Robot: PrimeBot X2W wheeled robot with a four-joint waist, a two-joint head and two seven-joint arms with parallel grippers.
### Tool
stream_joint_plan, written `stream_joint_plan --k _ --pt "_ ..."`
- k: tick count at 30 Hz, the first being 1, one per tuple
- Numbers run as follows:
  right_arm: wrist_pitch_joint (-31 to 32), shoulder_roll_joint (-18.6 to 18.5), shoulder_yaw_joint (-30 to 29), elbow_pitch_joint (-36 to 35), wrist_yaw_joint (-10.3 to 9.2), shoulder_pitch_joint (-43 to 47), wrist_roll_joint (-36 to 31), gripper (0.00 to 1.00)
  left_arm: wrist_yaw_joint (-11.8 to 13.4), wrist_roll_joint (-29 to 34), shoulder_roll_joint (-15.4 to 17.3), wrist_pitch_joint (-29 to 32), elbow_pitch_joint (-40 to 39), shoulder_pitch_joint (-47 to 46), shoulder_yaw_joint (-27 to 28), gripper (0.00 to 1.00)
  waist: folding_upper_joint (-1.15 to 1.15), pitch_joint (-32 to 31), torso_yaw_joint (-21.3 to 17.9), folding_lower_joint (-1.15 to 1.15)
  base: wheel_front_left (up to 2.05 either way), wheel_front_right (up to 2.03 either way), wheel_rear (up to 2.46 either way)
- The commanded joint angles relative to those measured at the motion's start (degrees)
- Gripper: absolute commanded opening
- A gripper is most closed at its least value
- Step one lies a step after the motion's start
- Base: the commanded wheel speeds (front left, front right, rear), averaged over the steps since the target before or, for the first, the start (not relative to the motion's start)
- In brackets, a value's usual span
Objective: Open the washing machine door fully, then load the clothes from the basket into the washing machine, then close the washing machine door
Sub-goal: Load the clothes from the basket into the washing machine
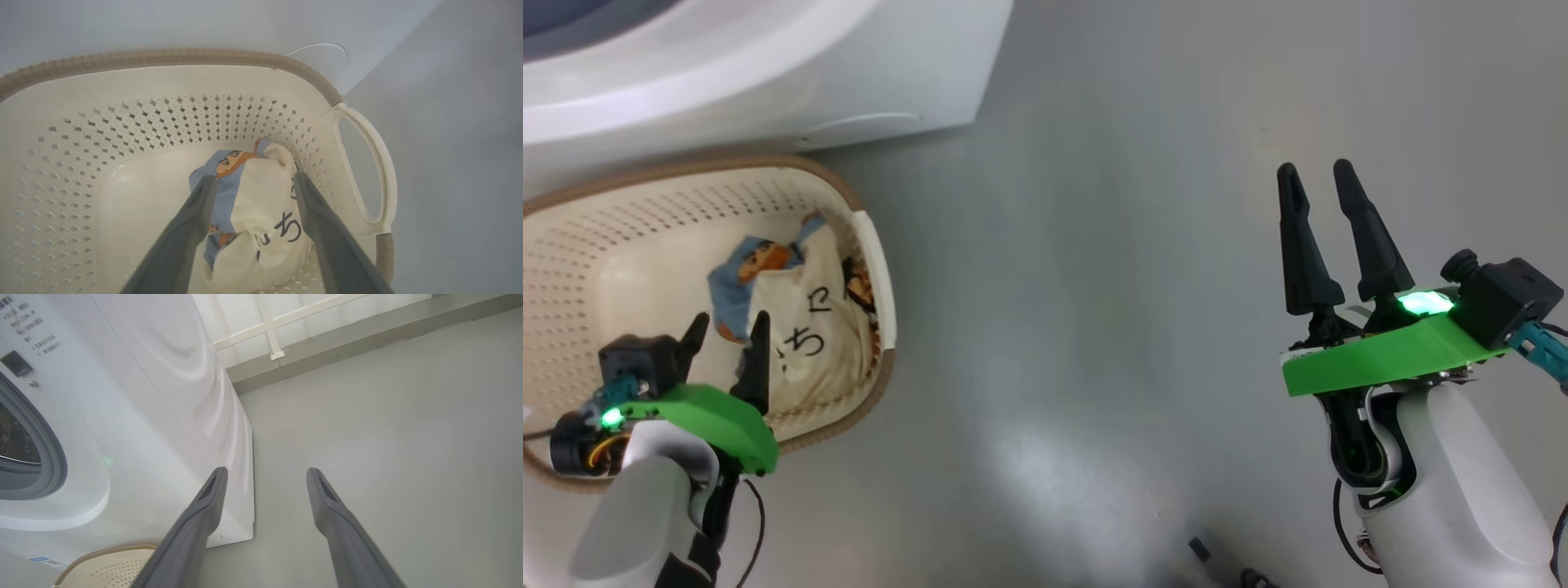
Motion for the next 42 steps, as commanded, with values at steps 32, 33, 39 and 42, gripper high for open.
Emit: stream_joint_plan --k 32,33,39,42 --pt "-0.46 1.02 5.05 -3.44 0.32 -3.19 4.46 1.00 -0.11 -13.40 12.34 13.04 15.30 -17.94 -20.20 1.00 -0.01 14.00 -8.59 -0.01 0.00 0.00 0.00" --pt "-0.46 1.02 5.19 -3.50 0.32 -3.22 4.54 1.00 -0.11 -13.29 12.52 13.42 15.49 -18.30 -20.64 1.00 -0.01 14.20 -8.73 -0.01 0.00 0.00 0.00" --pt "-0.46 1.02 6.04 -4.06 0.32 -3.25 4.99 1.00 -0.11 -12.97 13.42 15.90 16.46 -20.09 -22.92 1.00 -0.01 15.12 -9.65 -0.01 0.00 0.00 0.00" --pt "-0.46 1.02 6.38 -4.23 0.32 -3.30 5.24 1.00 -0.11 -12.98 13.80 16.71 16.81 -20.96 -23.62 1.00 -0.01 15.35 -10.13 -0.01 0.00 0.00 0.00"
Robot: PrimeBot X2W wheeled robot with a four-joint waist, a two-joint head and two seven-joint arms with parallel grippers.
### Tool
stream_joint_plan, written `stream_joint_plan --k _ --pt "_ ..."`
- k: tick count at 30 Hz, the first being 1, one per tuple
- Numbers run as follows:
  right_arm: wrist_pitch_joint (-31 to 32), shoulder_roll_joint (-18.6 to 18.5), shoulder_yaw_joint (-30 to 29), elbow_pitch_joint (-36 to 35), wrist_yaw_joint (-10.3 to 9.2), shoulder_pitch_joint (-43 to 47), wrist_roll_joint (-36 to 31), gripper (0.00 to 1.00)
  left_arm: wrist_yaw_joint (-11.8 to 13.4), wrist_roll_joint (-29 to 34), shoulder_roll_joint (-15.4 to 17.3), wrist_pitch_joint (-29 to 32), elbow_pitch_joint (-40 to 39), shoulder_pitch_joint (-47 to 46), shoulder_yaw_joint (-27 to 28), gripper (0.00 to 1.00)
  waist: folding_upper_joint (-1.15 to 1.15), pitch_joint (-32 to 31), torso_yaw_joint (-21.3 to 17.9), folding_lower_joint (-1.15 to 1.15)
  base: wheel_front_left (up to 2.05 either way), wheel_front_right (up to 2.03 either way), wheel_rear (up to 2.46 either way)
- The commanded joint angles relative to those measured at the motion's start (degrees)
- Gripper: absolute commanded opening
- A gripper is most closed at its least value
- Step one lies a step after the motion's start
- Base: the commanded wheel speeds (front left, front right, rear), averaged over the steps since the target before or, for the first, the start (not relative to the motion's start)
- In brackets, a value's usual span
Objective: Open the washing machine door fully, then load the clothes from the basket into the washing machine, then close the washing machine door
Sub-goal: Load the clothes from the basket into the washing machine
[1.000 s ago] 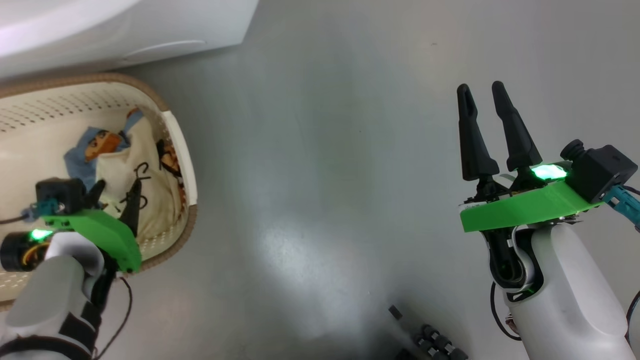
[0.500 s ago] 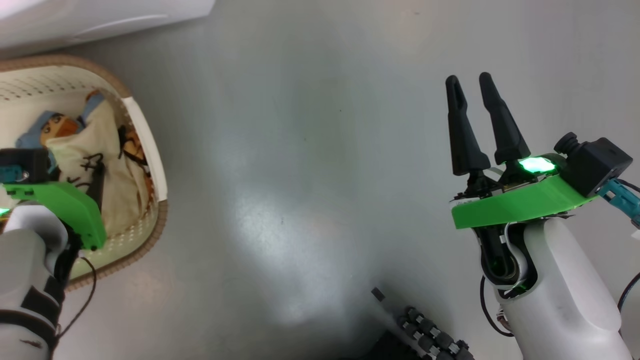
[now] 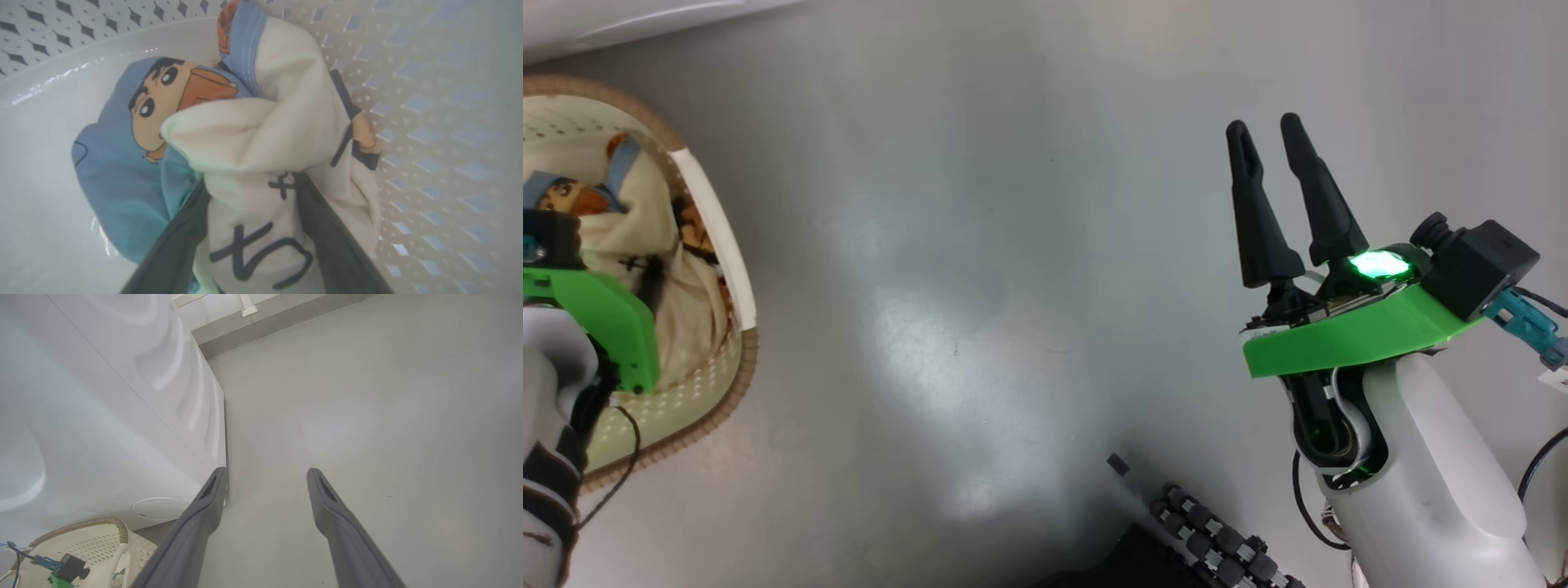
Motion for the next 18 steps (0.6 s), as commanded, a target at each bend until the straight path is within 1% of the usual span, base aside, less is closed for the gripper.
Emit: stream_joint_plan --k 1,2,3,4,5,6,11,18 --pt "-0.46 -0.28 0.95 -1.42 0.32 1.19 0.52 1.00 0.03 0.27 2.09 0.12 0.14 -0.04 0.54 1.00 0.00 0.24 -0.46 0.00 0.00 0.00 0.00" --pt "-0.46 -0.28 0.95 -1.42 0.32 1.19 0.52 1.00 0.03 0.27 2.09 0.12 0.14 -0.04 0.54 1.00 0.00 0.24 -0.46 0.00 0.00 0.00 0.00" --pt "-0.46 -0.28 0.99 -1.47 0.32 1.20 0.59 1.00 0.03 0.23 2.14 0.20 0.25 -0.28 0.44 0.93 0.00 0.27 -0.58 0.00 0.00 0.00 0.00" --pt "-0.46 -0.28 1.00 -1.52 0.32 1.23 0.64 1.00 0.03 0.17 2.16 0.30 0.35 -0.46 0.36 0.54 0.00 0.27 -0.67 0.00 0.00 0.00 0.00" --pt "-0.46 -0.28 1.01 -1.57 0.32 1.26 0.70 1.00 0.03 0.20 2.25 0.36 0.42 -0.63 0.18 0.23 0.00 0.29 -0.77 0.00 0.00 0.00 0.00" --pt "-0.46 -0.28 1.02 -1.61 0.32 1.27 0.76 1.00 0.03 0.19 2.38 0.39 0.49 -0.75 0.00 0.00 0.00 0.29 -0.86 0.00 0.00 0.00 0.00" --pt "-0.46 -0.28 0.87 -1.55 0.32 1.36 0.87 1.00 0.03 -0.50 2.62 0.28 0.75 -0.91 -0.42 0.00 0.00 -0.03 -0.90 0.00 0.00 0.00 0.00" --pt "-0.46 -0.28 0.22 -1.20 0.32 1.13 0.39 1.00 0.16 -2.43 2.07 -2.40 1.03 -0.23 0.64 0.00 0.00 -2.07 0.12 0.00 0.00 0.00 0.00"
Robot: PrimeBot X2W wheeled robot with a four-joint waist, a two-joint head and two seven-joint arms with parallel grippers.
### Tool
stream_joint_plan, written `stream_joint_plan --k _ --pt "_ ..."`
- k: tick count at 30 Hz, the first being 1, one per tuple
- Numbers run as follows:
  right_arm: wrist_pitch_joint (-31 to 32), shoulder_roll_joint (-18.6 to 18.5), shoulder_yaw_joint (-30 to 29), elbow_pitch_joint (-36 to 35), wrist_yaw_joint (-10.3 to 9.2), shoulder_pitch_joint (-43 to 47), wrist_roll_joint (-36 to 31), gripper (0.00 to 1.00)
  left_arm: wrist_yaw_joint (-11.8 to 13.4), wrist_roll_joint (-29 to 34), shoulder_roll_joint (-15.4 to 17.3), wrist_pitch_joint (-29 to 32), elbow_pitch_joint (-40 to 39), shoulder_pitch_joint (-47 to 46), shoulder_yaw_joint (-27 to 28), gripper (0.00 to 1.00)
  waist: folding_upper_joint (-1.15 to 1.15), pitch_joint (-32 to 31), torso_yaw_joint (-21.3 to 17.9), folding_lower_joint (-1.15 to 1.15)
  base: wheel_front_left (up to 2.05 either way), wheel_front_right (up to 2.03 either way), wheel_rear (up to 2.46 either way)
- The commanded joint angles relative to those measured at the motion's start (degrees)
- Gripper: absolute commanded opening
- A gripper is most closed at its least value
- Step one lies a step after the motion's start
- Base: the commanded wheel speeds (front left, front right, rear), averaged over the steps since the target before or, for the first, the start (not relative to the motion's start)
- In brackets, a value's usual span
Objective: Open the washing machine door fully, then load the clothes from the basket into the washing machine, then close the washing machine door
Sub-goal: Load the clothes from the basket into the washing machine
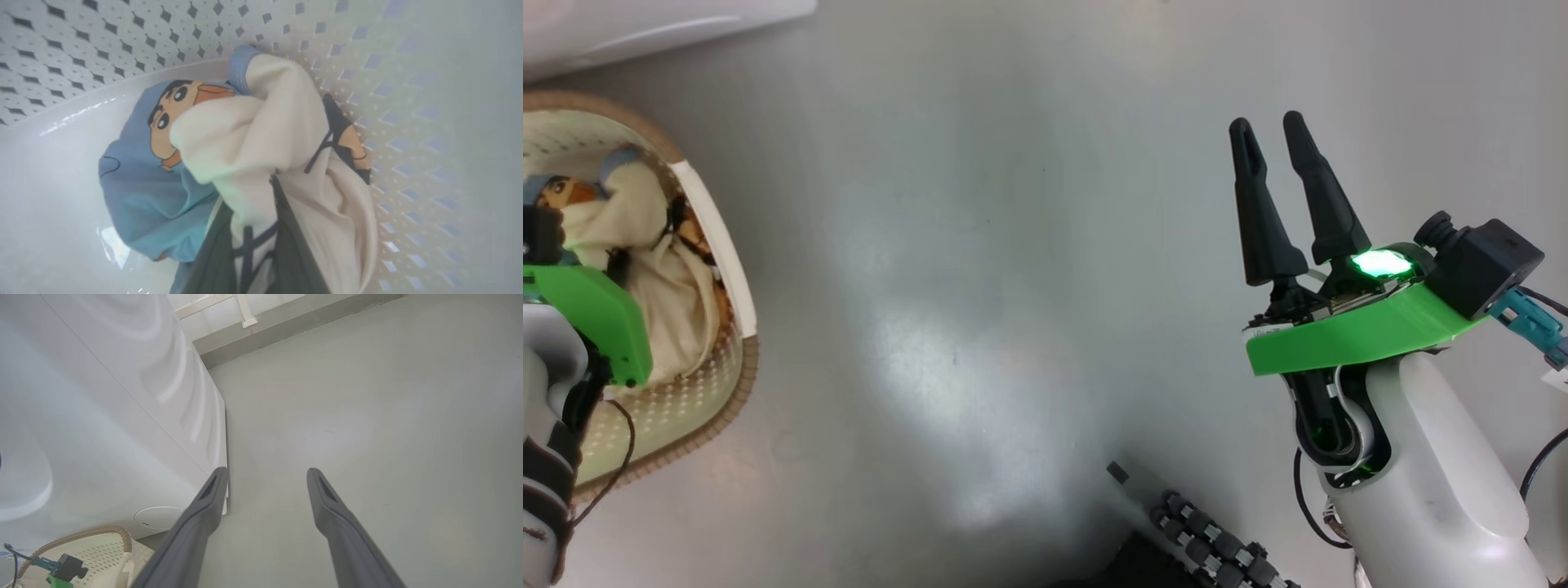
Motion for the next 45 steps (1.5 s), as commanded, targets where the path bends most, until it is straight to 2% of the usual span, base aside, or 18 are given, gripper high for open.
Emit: stream_joint_plan --k 1,17,26,31,36,45 --pt "-0.46 -0.33 0.30 -0.97 0.32 1.12 -0.13 1.00 0.16 -0.92 1.57 -0.88 -0.21 1.08 1.42 0.00 0.00 -1.15 0.69 0.00 0.00 0.00 0.00" --pt "-0.46 -0.32 -2.74 1.67 0.32 3.38 -4.31 1.00 0.05 -6.99 -3.70 -12.16 -1.54 8.74 3.34 0.00 0.00 -13.79 6.39 0.00 0.00 0.00 0.00" --pt "-0.46 -1.74 -4.23 3.44 0.32 7.20 -5.53 1.00 0.04 -9.34 -5.61 -14.95 -4.40 14.31 4.12 0.00 0.00 -22.61 9.60 0.00 0.00 0.00 0.00" --pt "-0.46 -3.06 -4.54 4.04 0.32 9.24 -5.57 1.00 0.28 -8.68 -5.50 -15.02 -8.90 16.96 6.47 0.00 0.00 -26.10 11.05 0.00 0.00 0.00 0.00" --pt "-0.46 -4.46 -4.90 4.56 0.32 11.79 -5.55 1.00 1.54 -6.18 -5.54 -15.03 -15.64 21.73 10.44 0.00 0.00 -30.07 12.56 0.00 0.00 0.00 0.00" --pt "-0.46 -6.60 -5.66 5.20 0.32 16.37 -5.29 1.00 2.75 -0.59 -7.26 -15.04 -26.17 31.07 18.14 0.00 0.00 -36.43 14.85 0.00 0.00 0.00 0.00"
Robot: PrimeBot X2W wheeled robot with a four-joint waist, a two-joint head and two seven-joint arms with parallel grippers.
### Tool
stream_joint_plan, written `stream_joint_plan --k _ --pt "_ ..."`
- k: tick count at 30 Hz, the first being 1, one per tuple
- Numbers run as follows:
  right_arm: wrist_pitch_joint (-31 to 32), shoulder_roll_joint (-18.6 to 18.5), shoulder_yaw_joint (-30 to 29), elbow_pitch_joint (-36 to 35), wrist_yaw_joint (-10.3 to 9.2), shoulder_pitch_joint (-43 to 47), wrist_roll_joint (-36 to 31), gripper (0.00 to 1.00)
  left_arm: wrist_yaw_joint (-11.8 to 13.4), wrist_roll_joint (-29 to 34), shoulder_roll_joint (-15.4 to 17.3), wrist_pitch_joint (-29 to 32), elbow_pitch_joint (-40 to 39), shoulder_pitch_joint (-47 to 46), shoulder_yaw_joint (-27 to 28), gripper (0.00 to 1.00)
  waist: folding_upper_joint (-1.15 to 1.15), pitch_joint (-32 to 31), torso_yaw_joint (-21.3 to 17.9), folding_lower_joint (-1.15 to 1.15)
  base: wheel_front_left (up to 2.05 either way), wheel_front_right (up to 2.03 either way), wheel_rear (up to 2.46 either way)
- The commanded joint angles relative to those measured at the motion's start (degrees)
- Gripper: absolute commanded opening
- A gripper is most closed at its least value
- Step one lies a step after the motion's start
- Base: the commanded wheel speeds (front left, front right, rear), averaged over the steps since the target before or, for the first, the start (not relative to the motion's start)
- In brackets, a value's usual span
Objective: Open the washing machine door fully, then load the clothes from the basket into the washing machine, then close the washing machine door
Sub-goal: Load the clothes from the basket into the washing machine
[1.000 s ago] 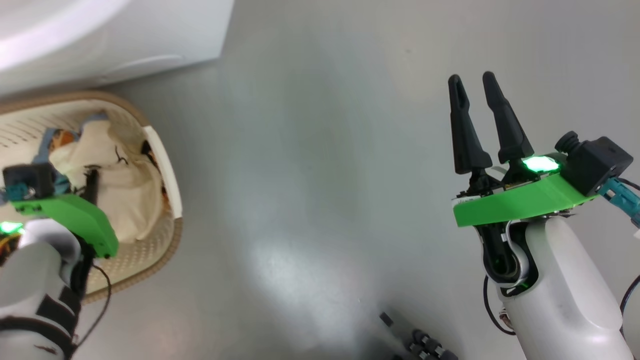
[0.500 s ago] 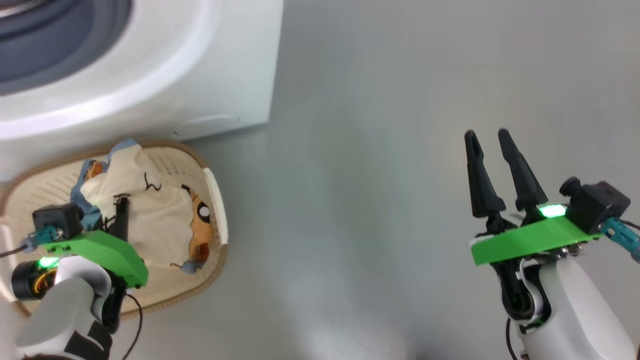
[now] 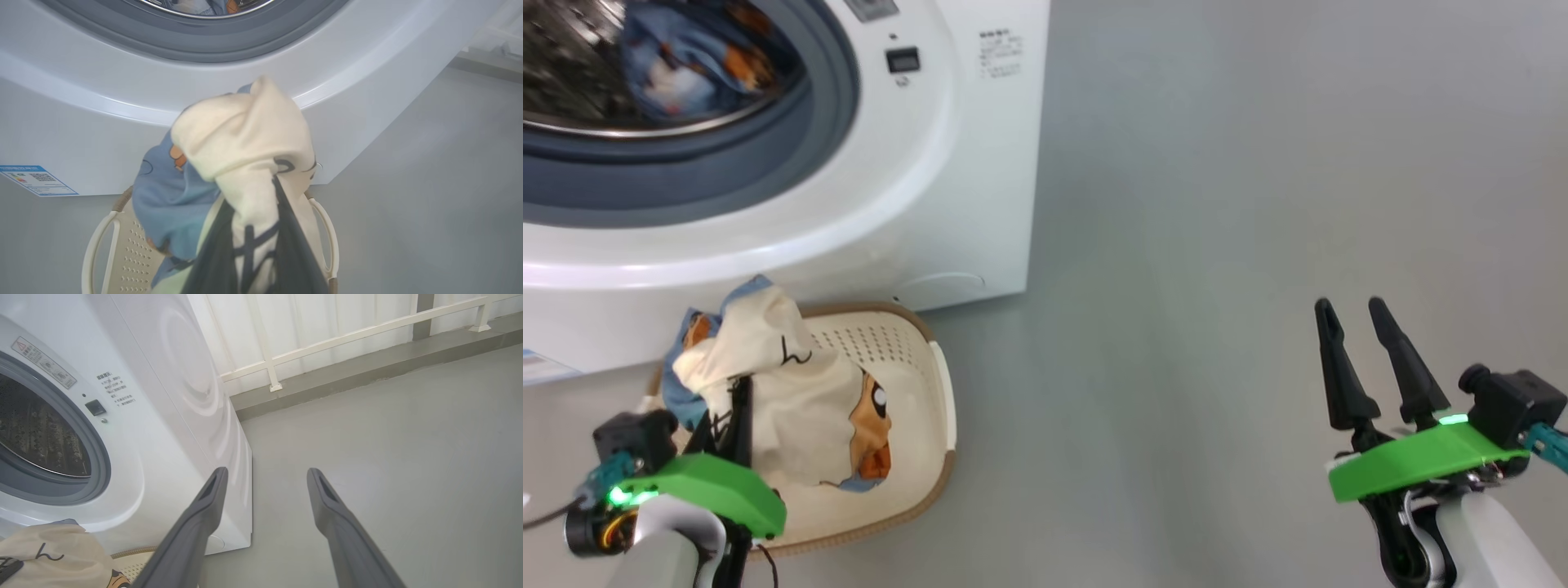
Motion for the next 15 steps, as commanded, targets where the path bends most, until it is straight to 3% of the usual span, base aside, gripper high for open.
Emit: stream_joint_plan --k 1,15 --pt "-0.46 -1.07 0.76 -1.03 0.32 1.33 -0.19 1.00 0.24 1.27 1.63 -0.62 -2.74 1.43 2.97 0.00 0.00 -3.98 2.51 0.01 0.00 0.00 0.00" --pt "-0.46 -2.64 -0.56 -1.12 0.32 6.31 -0.07 1.00 1.23 10.18 -2.76 -0.62 -20.85 15.64 14.94 0.00 0.00 -9.58 3.83 0.01 0.00 0.00 0.00"
